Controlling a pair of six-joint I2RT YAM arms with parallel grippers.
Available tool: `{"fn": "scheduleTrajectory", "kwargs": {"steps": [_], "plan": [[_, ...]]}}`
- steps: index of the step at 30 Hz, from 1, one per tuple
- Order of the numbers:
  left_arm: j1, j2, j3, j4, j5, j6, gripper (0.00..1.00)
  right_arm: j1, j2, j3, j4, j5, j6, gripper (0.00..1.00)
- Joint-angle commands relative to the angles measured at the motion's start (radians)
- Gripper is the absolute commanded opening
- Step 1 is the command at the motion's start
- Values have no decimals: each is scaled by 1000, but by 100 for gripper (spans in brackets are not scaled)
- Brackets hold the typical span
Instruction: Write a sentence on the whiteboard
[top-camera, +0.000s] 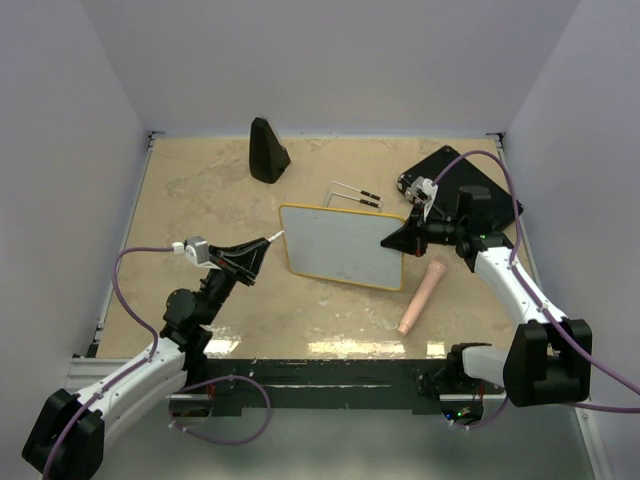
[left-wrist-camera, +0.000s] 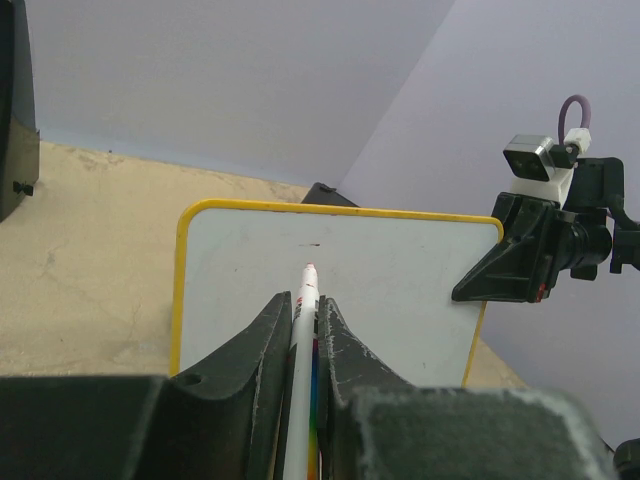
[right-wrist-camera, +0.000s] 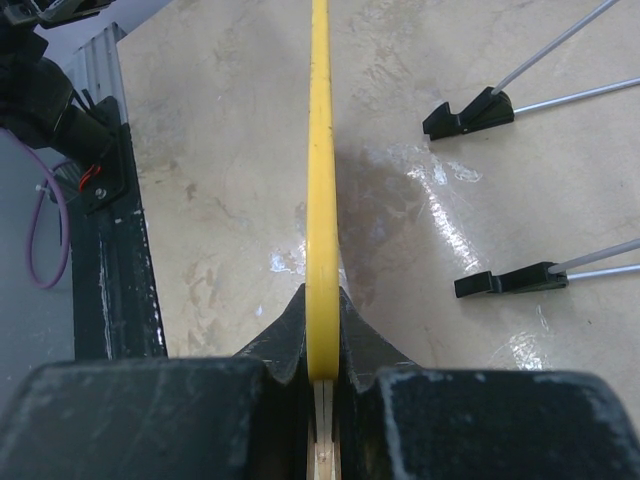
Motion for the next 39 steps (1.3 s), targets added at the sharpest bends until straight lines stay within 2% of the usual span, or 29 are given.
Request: {"fn": "scheduleTrajectory", "kwargs": {"steps": [1,24,39], "plan": [[0,4,-85,59,9,-19,0,-3,-16,9,69,-81,11,0],[0,100,-93,123,48,-53,0,-3,-7,3,77,-104,21,0],[0,73,-110,83,111,-107,0,-3,-10,3,74,-105,13,0]]}}
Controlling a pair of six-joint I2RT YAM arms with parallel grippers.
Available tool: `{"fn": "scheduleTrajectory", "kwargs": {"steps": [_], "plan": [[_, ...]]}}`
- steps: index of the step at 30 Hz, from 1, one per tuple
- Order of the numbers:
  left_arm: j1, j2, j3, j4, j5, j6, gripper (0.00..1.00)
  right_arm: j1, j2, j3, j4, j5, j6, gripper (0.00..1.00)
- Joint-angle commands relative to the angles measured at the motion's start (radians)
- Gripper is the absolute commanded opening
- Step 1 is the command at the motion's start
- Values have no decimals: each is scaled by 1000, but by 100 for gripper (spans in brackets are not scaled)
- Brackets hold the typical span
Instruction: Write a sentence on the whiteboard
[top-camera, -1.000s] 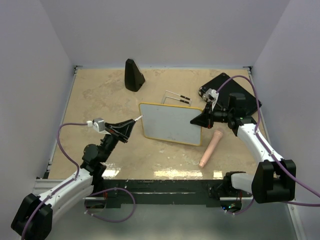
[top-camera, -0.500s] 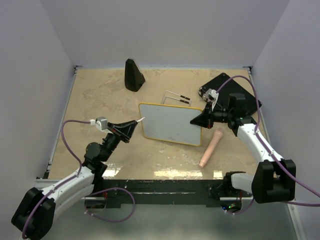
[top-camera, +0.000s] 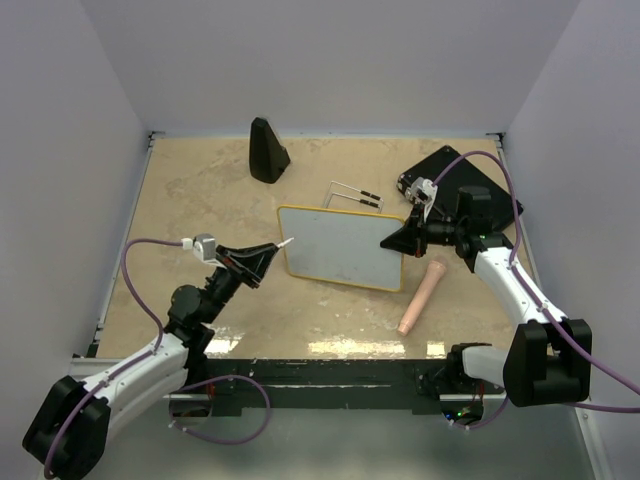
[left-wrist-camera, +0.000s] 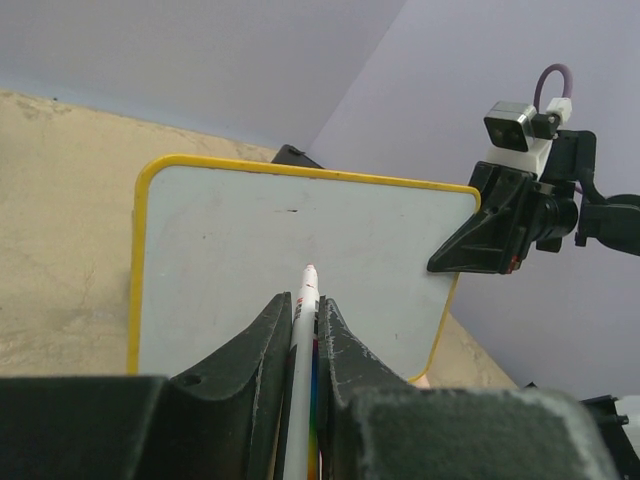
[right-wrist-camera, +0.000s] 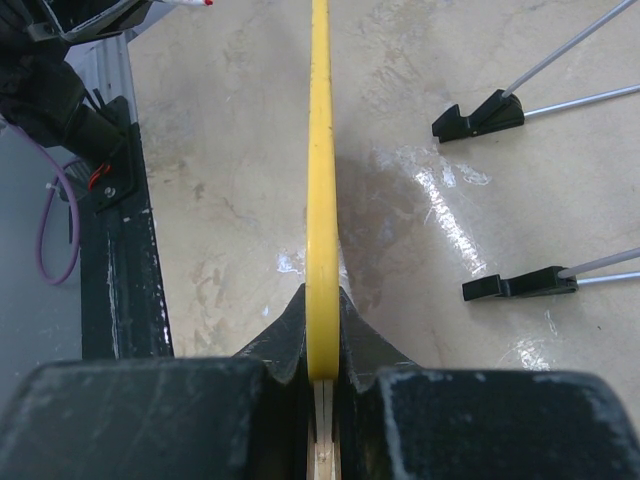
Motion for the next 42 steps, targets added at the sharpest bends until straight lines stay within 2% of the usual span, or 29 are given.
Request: {"fn": "scheduleTrajectory", "kwargs": {"steps": [1,10,19,25,31,42], "plan": [[0,-18,-111,39,32,-33,0,-3,-10,7,68,-86,8,0],[0,-36,-113,-18,72,-67,0,-3,-10,8,61,-86,-5,0],[0,-127,-113,-116,30,-59,0,-3,-8,10,59,-88,-6,0],[0,-70,-108,-55,41,-65,0,-3,-8,10,54,-86,-14,0],[0,-19,-89,-48,116,-50,0,-3,-5,13,44,-86,-26,0],[1,-53,-95,-84,134,-51,0,-3,-1,16,35,-91,-40,0]]}}
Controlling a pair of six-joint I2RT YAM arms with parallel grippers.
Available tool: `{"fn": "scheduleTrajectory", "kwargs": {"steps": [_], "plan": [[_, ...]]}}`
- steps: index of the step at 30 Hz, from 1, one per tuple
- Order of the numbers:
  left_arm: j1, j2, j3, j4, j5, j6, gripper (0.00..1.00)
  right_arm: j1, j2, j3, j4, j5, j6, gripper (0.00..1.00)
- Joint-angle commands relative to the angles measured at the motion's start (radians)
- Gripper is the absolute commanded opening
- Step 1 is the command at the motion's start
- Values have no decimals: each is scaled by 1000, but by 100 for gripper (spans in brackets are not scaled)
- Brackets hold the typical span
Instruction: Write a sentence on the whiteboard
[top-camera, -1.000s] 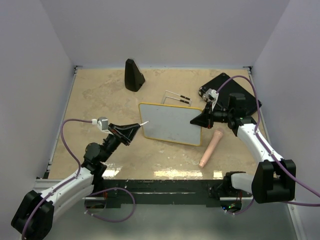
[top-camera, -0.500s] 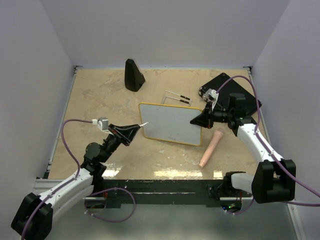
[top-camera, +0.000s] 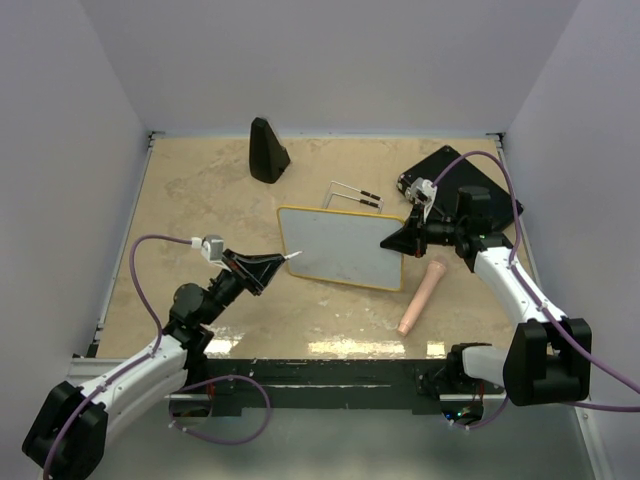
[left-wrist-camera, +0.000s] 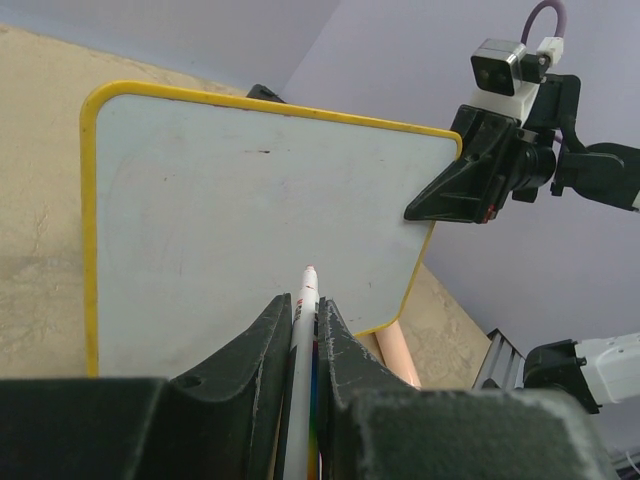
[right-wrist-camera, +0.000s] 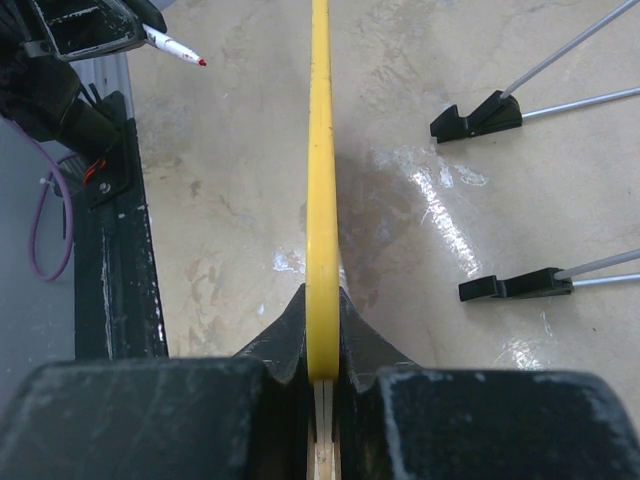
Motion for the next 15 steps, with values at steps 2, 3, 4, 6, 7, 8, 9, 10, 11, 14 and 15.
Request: {"fn": "scheduleTrajectory", "kwargs": {"steps": [2,3,4,6,7,8,9,10,11,14,15], "plan": [[0,-18,-101,30,22,1,0,-3,-3,16,35,-89,-19,0],[0,-19,-102,31,22,0,0,-3,-4,18,34,-89,-22,0],[0,-21,-104,30,22,-2,0,-3,-3,18,32,-89,-22,0],[0,-21,-107,31,20,0,0,-3,-3,18,31,-89,-25,0],[0,-24,-108,31,20,-3,0,-3,-3,18,31,-89,-27,0],[0,-23,-110,33,19,-3,0,-3,-4,18,28,-89,-30,0],[0,-21,-111,36,22,-6,0,-3,-1,19,25,-89,-34,0],[0,-23,-115,45,22,-11,0,-3,-1,19,21,-89,-37,0],[0,-23,-118,50,22,-12,0,-3,-3,19,20,-89,-39,0],[0,-23,-122,56,22,-16,0,-3,-1,19,20,-88,-39,0],[0,-26,-124,56,22,-17,0,-3,-1,19,21,-88,-40,0]]}}
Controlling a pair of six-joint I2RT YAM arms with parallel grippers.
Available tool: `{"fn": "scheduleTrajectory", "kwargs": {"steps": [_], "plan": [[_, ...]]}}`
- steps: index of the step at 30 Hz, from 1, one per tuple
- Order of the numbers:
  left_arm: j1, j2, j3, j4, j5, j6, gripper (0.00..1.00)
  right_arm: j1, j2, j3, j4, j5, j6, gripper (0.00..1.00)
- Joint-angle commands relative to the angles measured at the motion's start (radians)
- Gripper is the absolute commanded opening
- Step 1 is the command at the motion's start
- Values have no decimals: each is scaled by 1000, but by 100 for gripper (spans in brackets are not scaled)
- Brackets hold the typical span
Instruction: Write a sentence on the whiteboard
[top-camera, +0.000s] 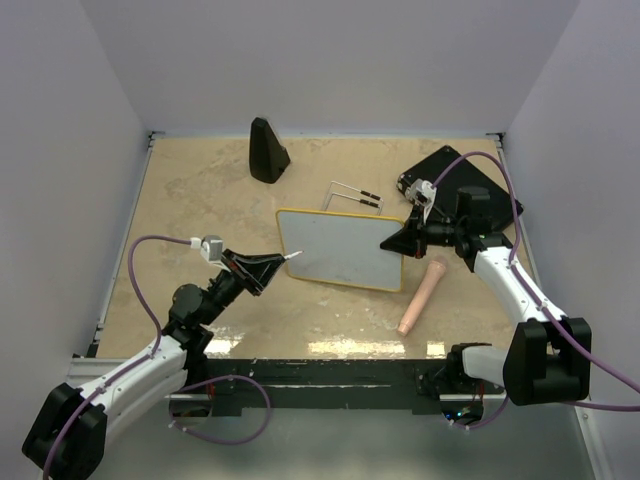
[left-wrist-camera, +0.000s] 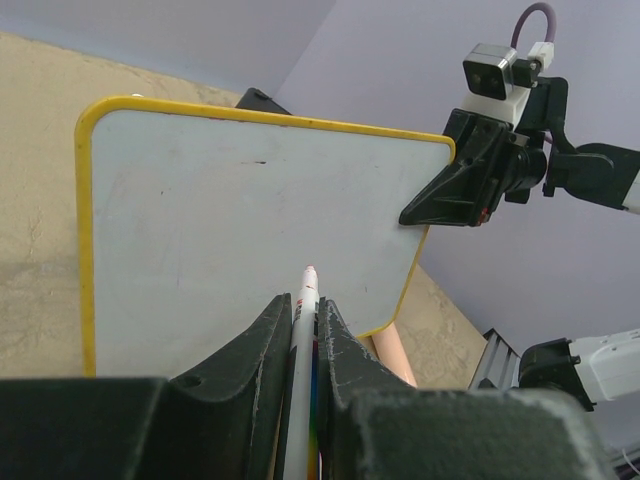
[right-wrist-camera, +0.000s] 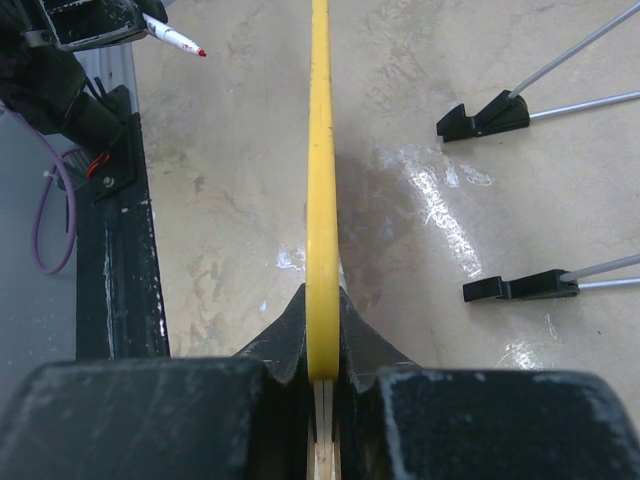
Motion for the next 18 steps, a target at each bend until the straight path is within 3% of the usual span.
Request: {"fn": "scheduleTrajectory", "kwargs": {"steps": [1,18], "plan": [[1,-14,-124,54,10,-16,0,-3,-6,19,36,-74,-13,0],[0,-45,-138,45,-4,-24,0,-3,-9,21,31,-76,-16,0]]}}
